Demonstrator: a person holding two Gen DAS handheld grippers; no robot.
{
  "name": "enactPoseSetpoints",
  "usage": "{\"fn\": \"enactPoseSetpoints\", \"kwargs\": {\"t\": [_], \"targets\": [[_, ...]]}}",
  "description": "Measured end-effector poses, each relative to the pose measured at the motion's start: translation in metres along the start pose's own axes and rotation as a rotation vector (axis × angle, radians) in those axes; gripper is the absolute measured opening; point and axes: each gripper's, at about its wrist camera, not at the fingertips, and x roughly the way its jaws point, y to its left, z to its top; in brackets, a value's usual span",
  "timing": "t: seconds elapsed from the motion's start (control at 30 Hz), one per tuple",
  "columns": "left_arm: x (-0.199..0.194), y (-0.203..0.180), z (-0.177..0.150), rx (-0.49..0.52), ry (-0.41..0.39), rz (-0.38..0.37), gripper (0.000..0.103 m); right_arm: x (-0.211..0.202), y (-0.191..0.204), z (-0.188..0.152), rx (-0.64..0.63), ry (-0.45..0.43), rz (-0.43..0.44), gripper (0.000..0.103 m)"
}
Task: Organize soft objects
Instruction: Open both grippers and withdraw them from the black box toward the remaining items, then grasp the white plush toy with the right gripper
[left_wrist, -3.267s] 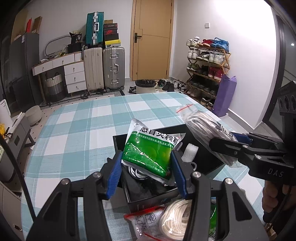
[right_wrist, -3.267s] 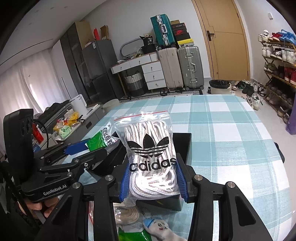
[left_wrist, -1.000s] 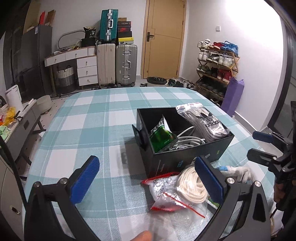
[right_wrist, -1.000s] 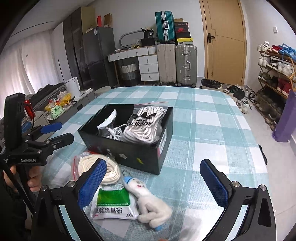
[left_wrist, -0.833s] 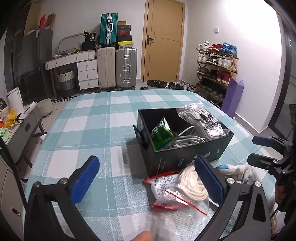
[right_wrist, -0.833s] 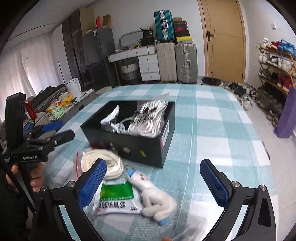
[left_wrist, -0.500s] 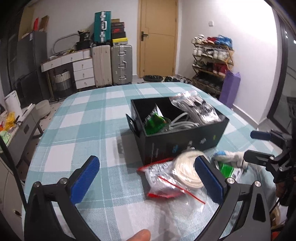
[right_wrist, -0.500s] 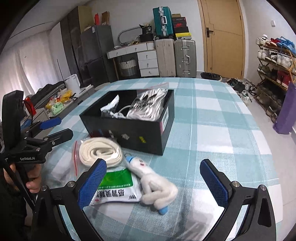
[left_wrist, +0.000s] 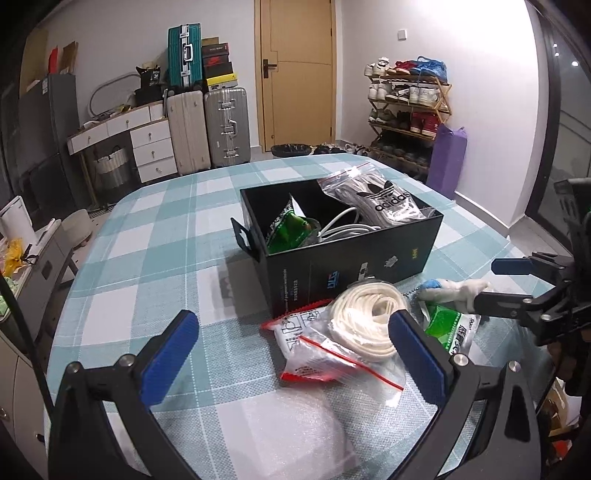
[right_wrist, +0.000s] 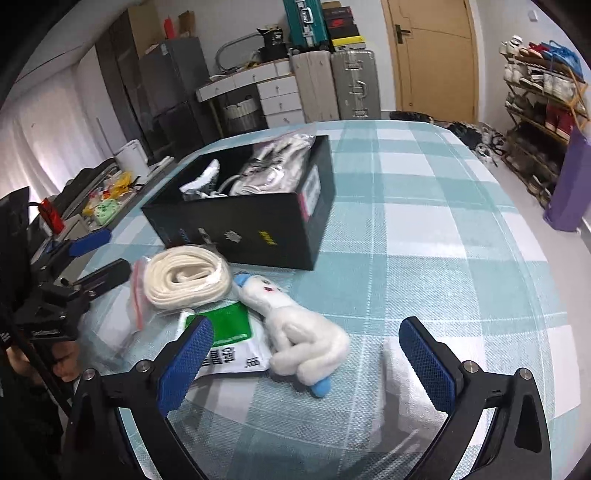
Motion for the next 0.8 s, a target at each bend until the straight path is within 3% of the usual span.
{"fn": "enactPoseSetpoints", "kwargs": {"t": [0.8], "targets": [[0.008,-0.007,-0.004,0.017,0.056,-0.038,0.103,0.015,-0.012,-0.003,0.054,0.048,-0.073,0.093]]}}
